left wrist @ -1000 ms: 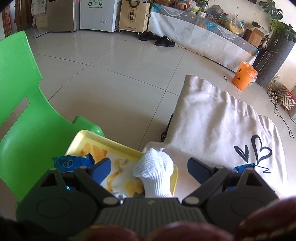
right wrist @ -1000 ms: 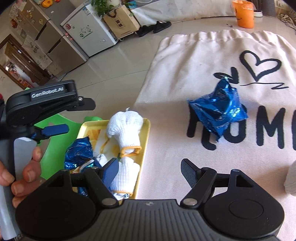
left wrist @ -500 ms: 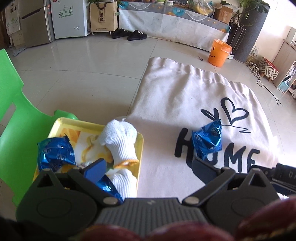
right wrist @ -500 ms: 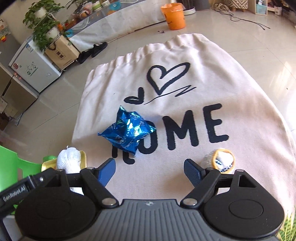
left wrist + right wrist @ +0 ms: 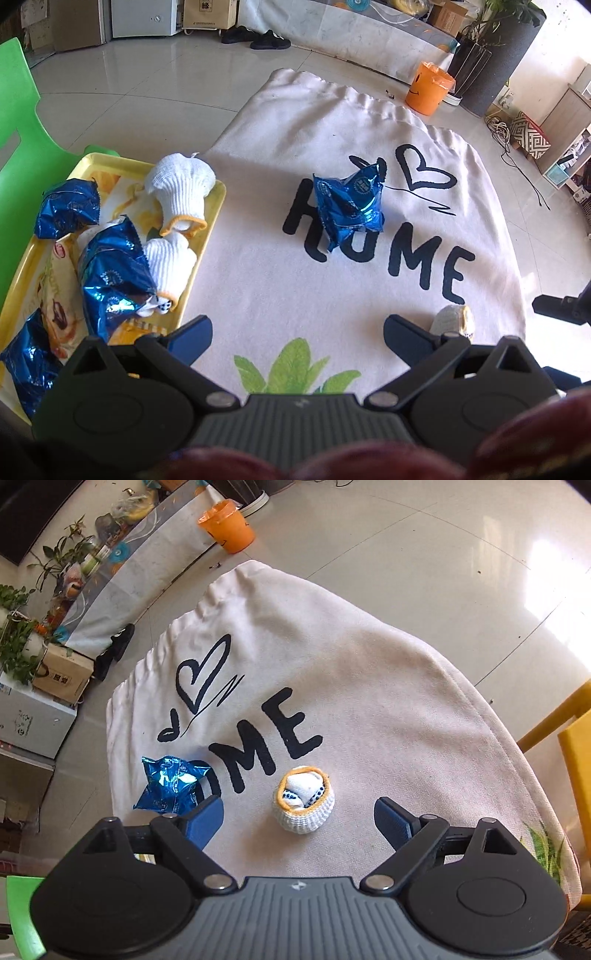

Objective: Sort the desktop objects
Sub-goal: 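Move the left tool to the last blue candy while the right tool approaches the white knit cup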

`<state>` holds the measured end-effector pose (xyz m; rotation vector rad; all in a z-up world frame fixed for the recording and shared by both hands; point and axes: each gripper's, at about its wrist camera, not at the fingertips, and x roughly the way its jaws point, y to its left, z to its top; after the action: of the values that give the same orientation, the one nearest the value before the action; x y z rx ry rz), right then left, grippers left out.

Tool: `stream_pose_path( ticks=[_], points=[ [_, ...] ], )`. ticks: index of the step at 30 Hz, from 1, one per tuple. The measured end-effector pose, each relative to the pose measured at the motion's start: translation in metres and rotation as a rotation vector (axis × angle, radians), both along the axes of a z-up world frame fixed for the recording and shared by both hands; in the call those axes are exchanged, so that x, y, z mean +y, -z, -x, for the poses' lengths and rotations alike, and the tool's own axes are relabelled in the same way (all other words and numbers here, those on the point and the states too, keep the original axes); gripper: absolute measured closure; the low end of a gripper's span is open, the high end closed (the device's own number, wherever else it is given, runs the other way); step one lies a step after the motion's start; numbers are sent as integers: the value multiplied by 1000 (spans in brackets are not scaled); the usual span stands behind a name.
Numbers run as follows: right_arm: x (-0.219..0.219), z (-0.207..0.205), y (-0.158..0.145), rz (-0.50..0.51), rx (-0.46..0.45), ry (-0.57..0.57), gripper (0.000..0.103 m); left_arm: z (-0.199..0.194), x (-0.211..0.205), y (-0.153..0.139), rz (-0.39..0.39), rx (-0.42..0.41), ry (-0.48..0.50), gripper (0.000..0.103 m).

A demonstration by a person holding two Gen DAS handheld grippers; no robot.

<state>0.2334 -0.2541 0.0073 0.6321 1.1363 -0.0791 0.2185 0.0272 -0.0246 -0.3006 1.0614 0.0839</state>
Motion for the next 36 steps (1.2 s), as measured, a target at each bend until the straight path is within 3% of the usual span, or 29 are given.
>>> stream_pose_path(
  ticks=[8, 11, 24, 29, 36],
  points=[
    [-8, -4, 3, -84, 17, -5, 13, -44, -29, -1, -34, -60, -44, 1],
    [-7, -6, 1, -102, 12, -14, 13, -67, -43, 1, -80, -78, -32, 1],
    [-21, -11, 9, -153, 54, 40, 12, -153, -57, 28, -194, -58, -73, 1],
    [-17, -13, 9, -143, 50, 27, 12, -169, -51, 47, -225, -20, -93, 1],
    [-10, -17, 8, -139, 48, -7, 12, -159, -38, 68, -195, 35, -113, 1]
  ],
)
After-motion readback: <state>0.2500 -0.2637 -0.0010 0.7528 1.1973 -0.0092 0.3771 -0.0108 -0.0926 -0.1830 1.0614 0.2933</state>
